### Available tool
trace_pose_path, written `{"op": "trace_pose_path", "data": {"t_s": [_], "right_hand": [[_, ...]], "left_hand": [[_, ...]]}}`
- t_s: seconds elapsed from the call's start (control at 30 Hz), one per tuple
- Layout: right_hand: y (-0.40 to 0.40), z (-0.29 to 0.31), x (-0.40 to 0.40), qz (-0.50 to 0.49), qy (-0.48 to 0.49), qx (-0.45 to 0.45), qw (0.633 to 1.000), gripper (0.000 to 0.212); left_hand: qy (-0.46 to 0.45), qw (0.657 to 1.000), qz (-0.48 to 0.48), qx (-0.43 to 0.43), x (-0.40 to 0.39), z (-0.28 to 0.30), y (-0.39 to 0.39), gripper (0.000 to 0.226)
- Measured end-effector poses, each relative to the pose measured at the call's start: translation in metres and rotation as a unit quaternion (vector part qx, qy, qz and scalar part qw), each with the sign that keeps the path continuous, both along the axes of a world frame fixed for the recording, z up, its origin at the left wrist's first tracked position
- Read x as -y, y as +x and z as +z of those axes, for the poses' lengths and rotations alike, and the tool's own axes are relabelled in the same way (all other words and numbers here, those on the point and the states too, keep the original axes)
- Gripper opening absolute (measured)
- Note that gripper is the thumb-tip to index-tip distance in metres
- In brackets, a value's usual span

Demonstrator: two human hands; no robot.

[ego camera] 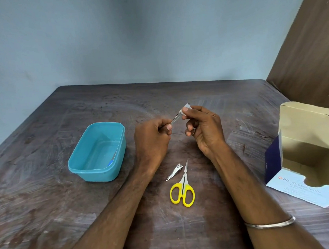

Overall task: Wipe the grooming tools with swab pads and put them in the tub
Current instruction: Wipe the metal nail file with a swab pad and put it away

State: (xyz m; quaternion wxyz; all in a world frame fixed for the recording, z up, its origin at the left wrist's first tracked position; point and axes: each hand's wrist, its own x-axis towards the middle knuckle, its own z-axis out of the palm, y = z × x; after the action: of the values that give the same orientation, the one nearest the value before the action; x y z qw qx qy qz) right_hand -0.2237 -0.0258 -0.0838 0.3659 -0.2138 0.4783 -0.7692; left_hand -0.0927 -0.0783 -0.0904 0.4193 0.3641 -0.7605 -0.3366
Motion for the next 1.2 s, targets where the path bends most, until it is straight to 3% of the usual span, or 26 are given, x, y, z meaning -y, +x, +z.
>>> {"op": "trace_pose_path", "data": {"t_s": [0.23, 1.2], "right_hand": [[-0.003, 0.0, -0.001, -0.004, -0.007, 0.01, 1.0, 0.007], [0.007, -0.006, 0.002, 0.073, 0.058, -0.12, 0.988, 0.013]], "left_hand": [[0.014, 1.0, 0.001, 0.006, -0.001, 0.0, -0.002, 0.016], [-0.012, 0.999, 0.03, 0.009, -0.001, 0.004, 0.002, 0.015]]}}
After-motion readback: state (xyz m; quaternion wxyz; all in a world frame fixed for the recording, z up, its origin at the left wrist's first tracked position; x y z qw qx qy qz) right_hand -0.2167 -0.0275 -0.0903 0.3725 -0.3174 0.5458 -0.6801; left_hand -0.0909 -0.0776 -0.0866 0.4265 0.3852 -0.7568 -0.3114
